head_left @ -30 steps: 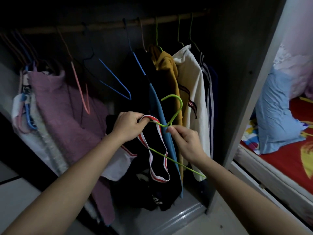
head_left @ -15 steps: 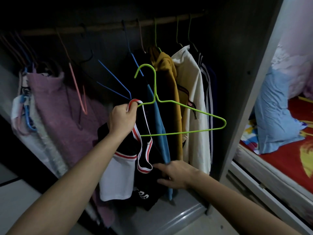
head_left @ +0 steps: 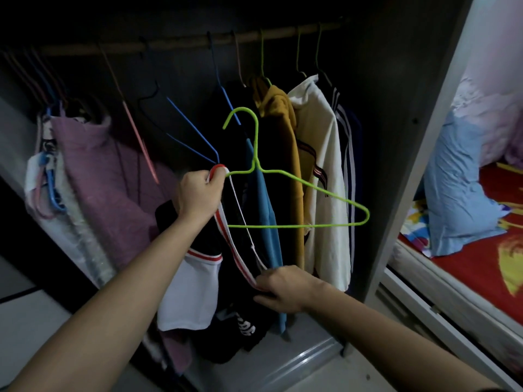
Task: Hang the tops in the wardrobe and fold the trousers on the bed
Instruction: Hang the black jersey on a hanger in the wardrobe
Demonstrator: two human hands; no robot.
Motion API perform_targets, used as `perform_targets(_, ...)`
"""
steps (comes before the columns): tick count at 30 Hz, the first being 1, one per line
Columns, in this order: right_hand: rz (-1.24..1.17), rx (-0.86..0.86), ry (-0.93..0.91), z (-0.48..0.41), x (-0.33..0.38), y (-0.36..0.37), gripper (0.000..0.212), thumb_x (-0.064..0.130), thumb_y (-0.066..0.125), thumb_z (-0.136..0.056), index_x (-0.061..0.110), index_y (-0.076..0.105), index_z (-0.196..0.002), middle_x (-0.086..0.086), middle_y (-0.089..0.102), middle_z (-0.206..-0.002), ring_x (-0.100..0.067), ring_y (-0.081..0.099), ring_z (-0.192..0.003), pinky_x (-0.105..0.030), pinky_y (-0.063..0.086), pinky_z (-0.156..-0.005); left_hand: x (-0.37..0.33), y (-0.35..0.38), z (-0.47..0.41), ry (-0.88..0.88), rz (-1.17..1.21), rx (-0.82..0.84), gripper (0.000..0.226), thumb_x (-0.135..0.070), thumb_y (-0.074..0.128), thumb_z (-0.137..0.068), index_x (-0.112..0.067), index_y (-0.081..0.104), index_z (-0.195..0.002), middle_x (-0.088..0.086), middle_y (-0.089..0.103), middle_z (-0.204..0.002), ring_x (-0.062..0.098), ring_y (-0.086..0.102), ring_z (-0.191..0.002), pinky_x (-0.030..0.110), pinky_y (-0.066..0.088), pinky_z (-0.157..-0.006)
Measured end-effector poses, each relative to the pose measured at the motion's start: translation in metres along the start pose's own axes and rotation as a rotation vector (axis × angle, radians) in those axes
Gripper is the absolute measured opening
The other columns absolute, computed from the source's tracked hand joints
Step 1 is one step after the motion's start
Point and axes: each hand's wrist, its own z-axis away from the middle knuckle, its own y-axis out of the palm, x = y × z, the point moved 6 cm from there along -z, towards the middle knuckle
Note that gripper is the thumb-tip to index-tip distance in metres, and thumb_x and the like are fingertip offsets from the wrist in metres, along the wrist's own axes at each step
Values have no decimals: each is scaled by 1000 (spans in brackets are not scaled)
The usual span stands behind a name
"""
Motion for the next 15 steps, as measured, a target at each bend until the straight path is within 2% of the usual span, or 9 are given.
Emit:
perform_targets(1,-22,-31,51,8,-12,-1,29,47,46,-100,20,57,-103,-6,63,-108,-30,63,-96,-42,53,-78,8,-6,-2,-18,-42,-31,46,-53,51,-82,-19,50,-51,2,38,-42,19,36,-41,34,26,-46)
perform_targets(3,-74,-137,160,31,-44,-11,34,50,40,-102,24,59,-111,-3,63,-115,-25,63,-100,-38,52,-82,30,-22,-5,-63,-140,-104,53,-53,49,-79,-9,47,-50,8,35,-42,30,45,-47,37,26,-46)
perform_targets(5,-93,-243,259,56,-74,-27,35,52,37,-103,28,59,-114,3,61,-119,-19,65,-97,-34,53,-81,54,-35,-7,-63,-224,-160,56,-55,48,-78,-3,55,-59,10,44,-47,39,52,-55,34,29,-50)
perform_targets(8,-38,-413,282,83,-97,-53,33,53,36,-104,29,57,-98,12,54,-95,-4,55,-72,-23,48,-62,69,-37,-5,47,-378,-152,55,-52,43,-80,-3,67,-70,21,60,-64,45,59,-62,32,32,-57)
perform_targets(12,2,-490,304,88,-102,-76,35,51,40,-103,24,60,-94,11,52,-89,-5,53,-67,-31,51,-56,63,-22,1,146,-426,-98,60,-53,38,-82,-4,68,-67,22,61,-61,44,59,-59,31,30,-57)
perform_targets(15,-11,-560,295,76,-91,-101,33,47,41,-104,22,62,-99,9,51,-92,-6,51,-67,-31,50,-55,47,-11,5,174,-374,-69,60,-54,37,-82,-6,67,-63,18,60,-58,41,57,-55,31,29,-55)
